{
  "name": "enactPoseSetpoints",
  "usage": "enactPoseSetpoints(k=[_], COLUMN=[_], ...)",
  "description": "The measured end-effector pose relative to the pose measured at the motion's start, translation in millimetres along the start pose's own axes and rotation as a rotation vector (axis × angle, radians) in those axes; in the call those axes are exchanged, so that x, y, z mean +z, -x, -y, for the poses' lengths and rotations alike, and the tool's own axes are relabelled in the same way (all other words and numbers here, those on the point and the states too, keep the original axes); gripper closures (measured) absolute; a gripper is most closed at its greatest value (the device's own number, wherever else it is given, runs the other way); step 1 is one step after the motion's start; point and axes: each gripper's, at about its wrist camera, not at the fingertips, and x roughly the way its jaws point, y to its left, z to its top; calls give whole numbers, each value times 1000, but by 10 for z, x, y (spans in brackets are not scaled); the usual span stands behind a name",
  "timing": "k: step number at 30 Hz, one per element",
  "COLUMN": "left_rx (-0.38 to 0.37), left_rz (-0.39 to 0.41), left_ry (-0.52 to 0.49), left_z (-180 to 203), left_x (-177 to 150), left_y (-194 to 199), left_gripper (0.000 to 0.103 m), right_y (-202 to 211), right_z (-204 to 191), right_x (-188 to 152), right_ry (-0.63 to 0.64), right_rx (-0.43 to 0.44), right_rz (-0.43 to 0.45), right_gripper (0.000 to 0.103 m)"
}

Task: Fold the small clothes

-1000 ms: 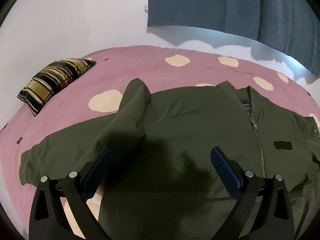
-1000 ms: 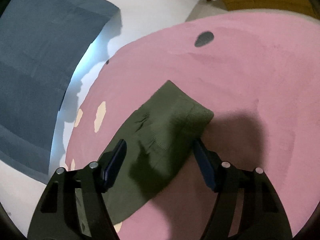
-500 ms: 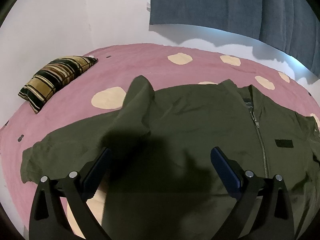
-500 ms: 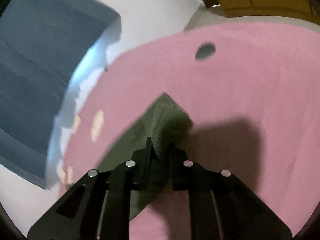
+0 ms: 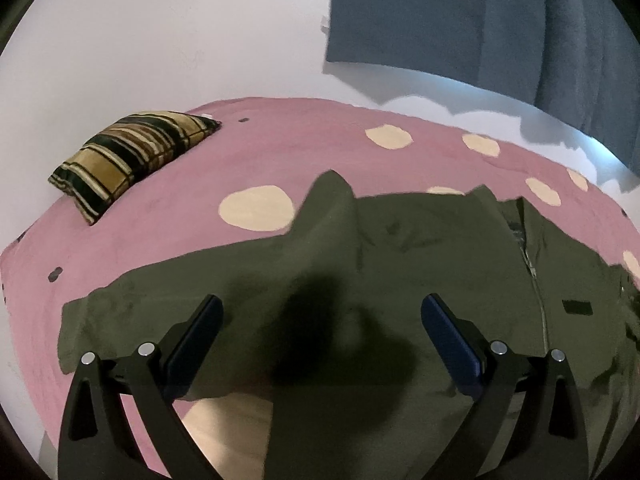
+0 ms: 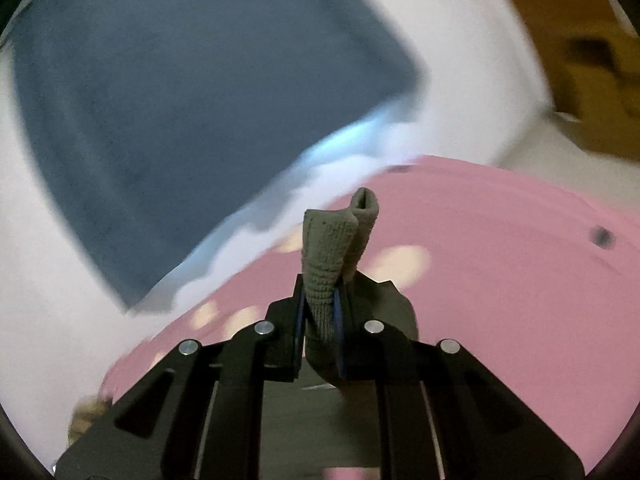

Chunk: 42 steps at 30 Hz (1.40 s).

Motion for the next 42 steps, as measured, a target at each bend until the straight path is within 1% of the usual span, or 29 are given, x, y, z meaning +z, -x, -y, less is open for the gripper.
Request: enactPoseSetpoints(k=[1,2,4,5,6,8,9,11,12,14,16,21,22,23,24,25,26,27,28,30,32,33,34,37,38,39,40,41,42], left_rx=[2,-2,-3,0,6,7,1,-2,-1,-2,-6,-10,-12,-14,-15,-16,-18,-19,-22,-24,-28,-32,-34,-38,-40,-40,-42,-43,-43], left_rz=[-5,-8,-15,-16,-16,-17,-19,-17,-15,-12,-13,-10,-11,-12,-11,-11,-12,-14,-18,-19,-21,-22,-23,-22,-21,-22,-23,-26,-29], left_ry=[14,26,32,29,27,32,37,42,44,50,59,59,59,58,56,55,55,54,52,46,45,46,46,46,46,46,45,45,44], left_z=[-44,-83,-127,-146,-162,-184,-197,-214,-223,-236,-250,-248,-246,-241,-240,-235,-231,-233,-223,-206,-196,-190,-185,-169,-163,-160,-149,-138,-133], left_x=[9,16,26,30,34,40,47,56,58,61,66,68,68,65,64,62,60,61,55,49,44,41,39,30,27,26,21,13,4], left_y=[-3,-6,-12,-12,-11,-13,-14,-7,-3,5,6,7,5,4,8,5,1,-5,-10,-16,-23,-27,-31,-39,-44,-51,-60,-72,-79], left_gripper=[4,4,4,4,4,4,4,4,4,4,4,4,4,4,4,4,4,4,4,4,4,4,4,4,4,4,4,4,4], right_y=[-59,-157,-342,-404,-509,-693,-823,-986,-1017,-1159,-1162,-1232,-1246,-1262,-1256,-1235,-1239,-1219,-1183,-1057,-931,-876,-820,-757,-765,-787,-825,-873,-935], right_z=[-261,-624,-1164,-1326,-1588,-1945,-2164,-2433,-2513,-2756,-2918,-3126,-3138,-3162,-3153,-3165,-3178,-3180,-3159,-3097,-2954,-2823,-2629,-2066,-1740,-1550,-1307,-1067,-809], right_x=[-41,-131,-339,-425,-584,-858,-1071,-1427,-1560,-1928,-2333,-3111,-3184,-3291,-3342,-3403,-3480,-3512,-3500,-3382,-3140,-2945,-2707,-2187,-1969,-1869,-1770,-1713,-1679], right_ry=[41,100,188,217,265,321,356,413,432,481,538,671,687,702,710,717,717,707,694,669,632,595,550,472,436,413,383,350,309], right_rx=[37,89,156,173,198,235,258,280,287,307,312,289,287,296,310,335,373,405,438,496,525,530,516,392,295,232,148,75,12], right_rz=[-15,-45,-99,-115,-144,-196,-239,-300,-324,-405,-468,-592,-614,-641,-665,-705,-770,-808,-832,-842,-807,-772,-728,-605,-554,-533,-518,-518,-537], right_gripper=[91,91,91,91,91,91,91,91,91,91,91,91,90,88,82,77,67,64,64,63,55,51,50,46,46,46,46,46,46])
